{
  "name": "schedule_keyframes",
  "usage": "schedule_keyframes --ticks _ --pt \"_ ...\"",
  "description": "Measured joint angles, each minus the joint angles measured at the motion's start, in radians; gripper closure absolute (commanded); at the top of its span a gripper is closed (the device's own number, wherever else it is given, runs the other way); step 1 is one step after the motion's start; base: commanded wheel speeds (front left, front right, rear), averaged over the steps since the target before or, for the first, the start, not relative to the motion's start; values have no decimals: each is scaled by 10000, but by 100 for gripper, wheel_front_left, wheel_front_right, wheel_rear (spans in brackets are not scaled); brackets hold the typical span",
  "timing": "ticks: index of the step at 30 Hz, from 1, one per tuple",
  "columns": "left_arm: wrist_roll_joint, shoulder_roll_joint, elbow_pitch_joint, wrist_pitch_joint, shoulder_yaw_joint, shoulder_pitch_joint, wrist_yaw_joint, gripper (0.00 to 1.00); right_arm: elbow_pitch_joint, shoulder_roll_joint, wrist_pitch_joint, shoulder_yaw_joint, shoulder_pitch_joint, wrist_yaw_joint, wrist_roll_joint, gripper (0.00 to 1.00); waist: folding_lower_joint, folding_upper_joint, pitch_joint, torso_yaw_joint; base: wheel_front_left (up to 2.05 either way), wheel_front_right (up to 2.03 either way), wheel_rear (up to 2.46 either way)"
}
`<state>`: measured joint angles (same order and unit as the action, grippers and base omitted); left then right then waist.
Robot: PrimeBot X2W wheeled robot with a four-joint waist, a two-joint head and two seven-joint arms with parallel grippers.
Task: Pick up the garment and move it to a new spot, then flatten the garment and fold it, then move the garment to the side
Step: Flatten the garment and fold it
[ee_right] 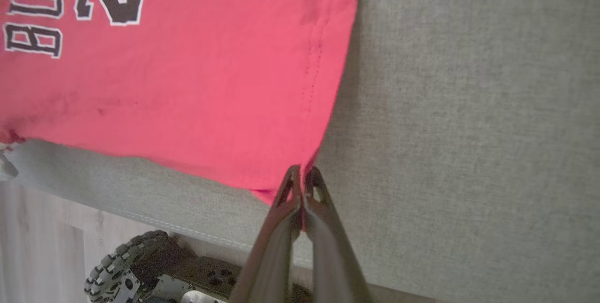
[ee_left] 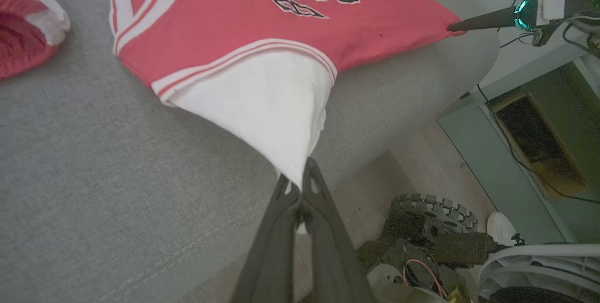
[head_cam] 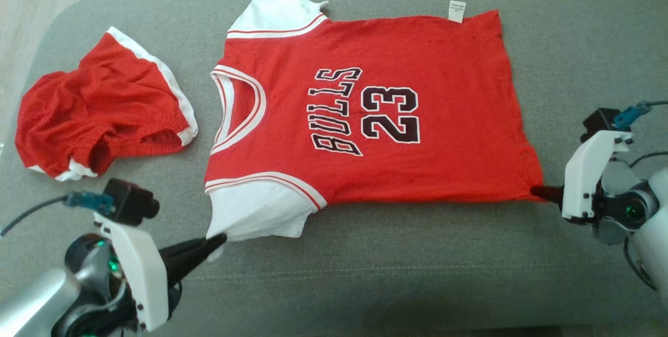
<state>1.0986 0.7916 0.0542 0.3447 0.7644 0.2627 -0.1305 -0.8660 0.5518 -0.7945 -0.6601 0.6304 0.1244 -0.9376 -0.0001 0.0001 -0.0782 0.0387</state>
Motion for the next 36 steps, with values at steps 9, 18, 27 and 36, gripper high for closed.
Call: schedule_keyframes --ticks 9,18,27,36 --pt "-301 94 -6 -38 -196 536 226 100 54 -42 234 267 248 0 326 100 0 0 -339 -93 0 0 0" --pt "-614 -123 -222 71 -384 1872 267 100 -25 -339 581 805 1434 0 640 100 0 0 -967 -164 0 0 0" --pt "-920 -890 -1032 -88 -650 3166 493 100 -318 -593 915 989 2319 0 1216 100 1 0 -1706 -209 0 0 0" --pt "-1281 -1703 -2416 -844 -949 4316 529 100 -867 -892 1476 1248 3020 0 1515 100 2 -1 -2447 -250 0 0 0"
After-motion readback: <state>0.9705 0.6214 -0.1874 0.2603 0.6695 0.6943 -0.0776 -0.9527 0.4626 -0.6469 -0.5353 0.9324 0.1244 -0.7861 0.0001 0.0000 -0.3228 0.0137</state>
